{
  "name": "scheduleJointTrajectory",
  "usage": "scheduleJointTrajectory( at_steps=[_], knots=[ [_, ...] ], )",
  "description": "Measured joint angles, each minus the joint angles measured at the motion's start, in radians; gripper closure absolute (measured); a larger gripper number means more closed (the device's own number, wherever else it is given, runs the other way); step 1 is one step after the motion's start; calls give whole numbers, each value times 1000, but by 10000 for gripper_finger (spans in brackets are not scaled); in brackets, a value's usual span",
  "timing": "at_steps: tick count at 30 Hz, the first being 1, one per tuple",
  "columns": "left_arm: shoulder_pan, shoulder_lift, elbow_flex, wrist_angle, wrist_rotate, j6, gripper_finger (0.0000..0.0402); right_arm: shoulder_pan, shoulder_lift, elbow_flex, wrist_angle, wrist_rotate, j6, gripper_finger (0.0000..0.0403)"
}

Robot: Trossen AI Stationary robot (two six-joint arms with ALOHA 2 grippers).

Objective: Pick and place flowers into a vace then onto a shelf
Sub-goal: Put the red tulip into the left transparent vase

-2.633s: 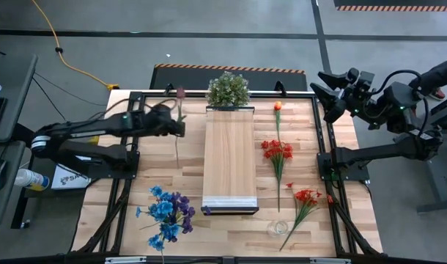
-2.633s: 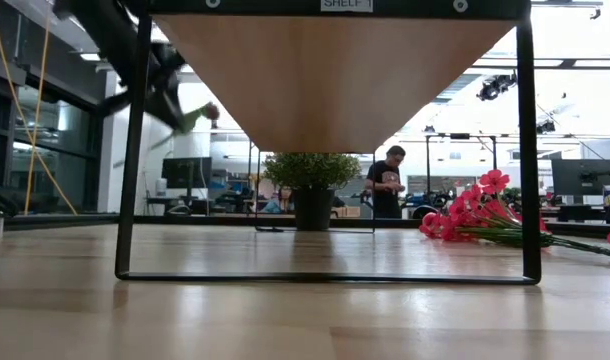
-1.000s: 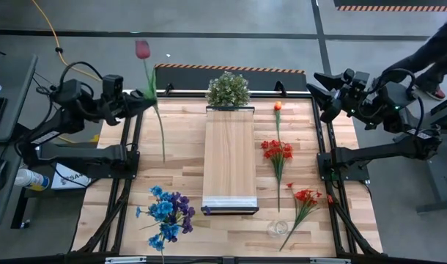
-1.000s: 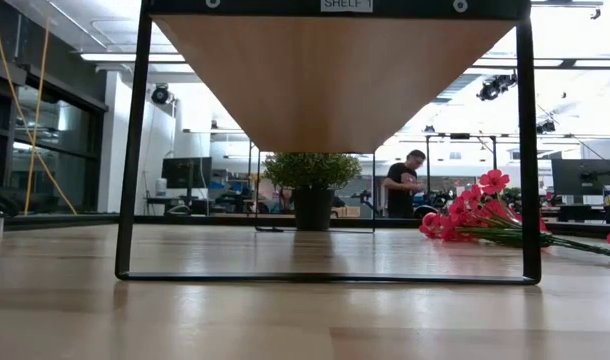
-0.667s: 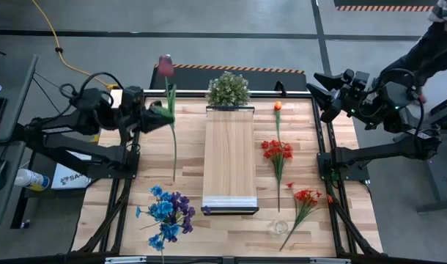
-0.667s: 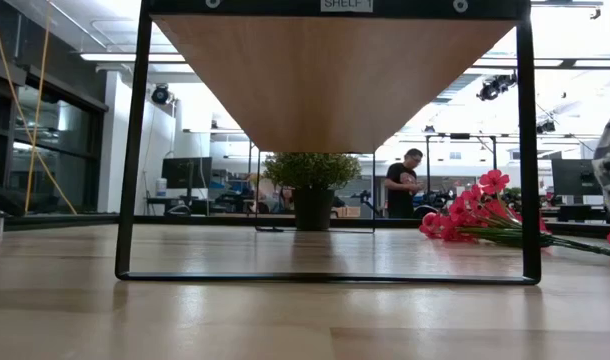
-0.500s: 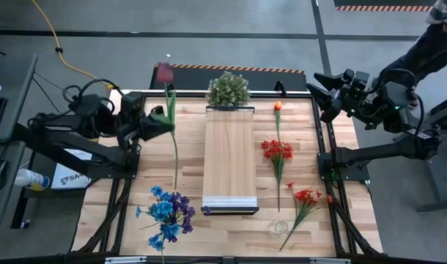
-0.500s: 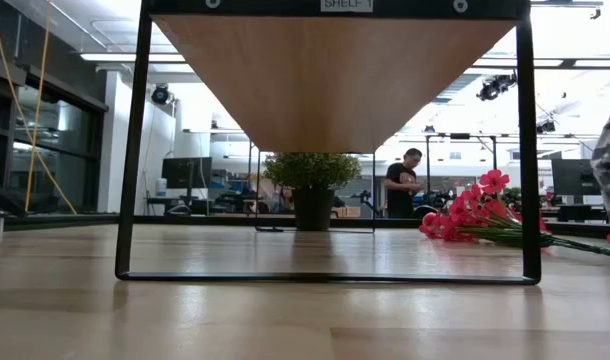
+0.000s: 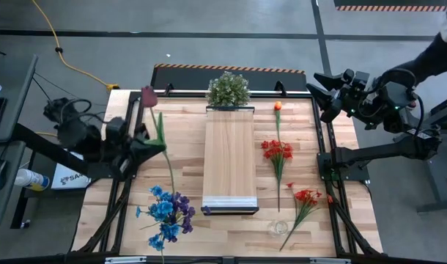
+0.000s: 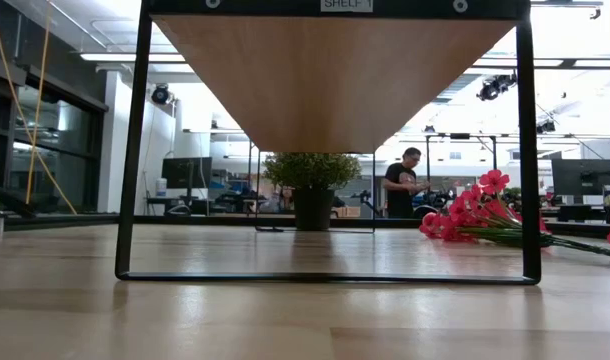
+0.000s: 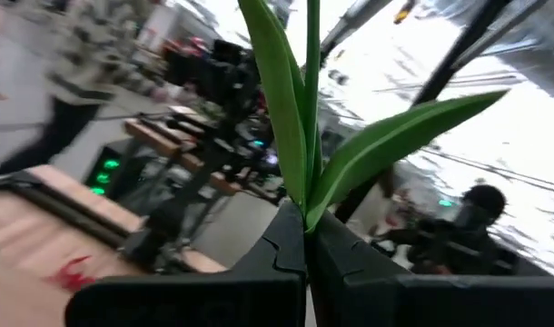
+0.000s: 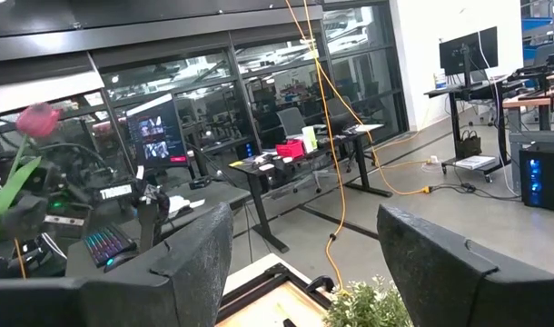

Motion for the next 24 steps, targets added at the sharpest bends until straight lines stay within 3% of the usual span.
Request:
scheduleJointTrajectory(
  at_steps=[5, 12, 19, 24],
  knots=[
    [-158, 25, 0, 4, -251, 28, 372, 0, 0, 0, 0, 0, 0, 141],
    [-334, 85, 0, 106, -493, 77, 372, 0, 0, 0, 0, 0, 0, 141],
    [-454, 171, 0, 377, -660, 285, 372, 0, 0, 0, 0, 0, 1, 141],
    [-500, 220, 0, 434, -742, 313, 372, 0, 0, 0, 0, 0, 1, 141]
  ],
)
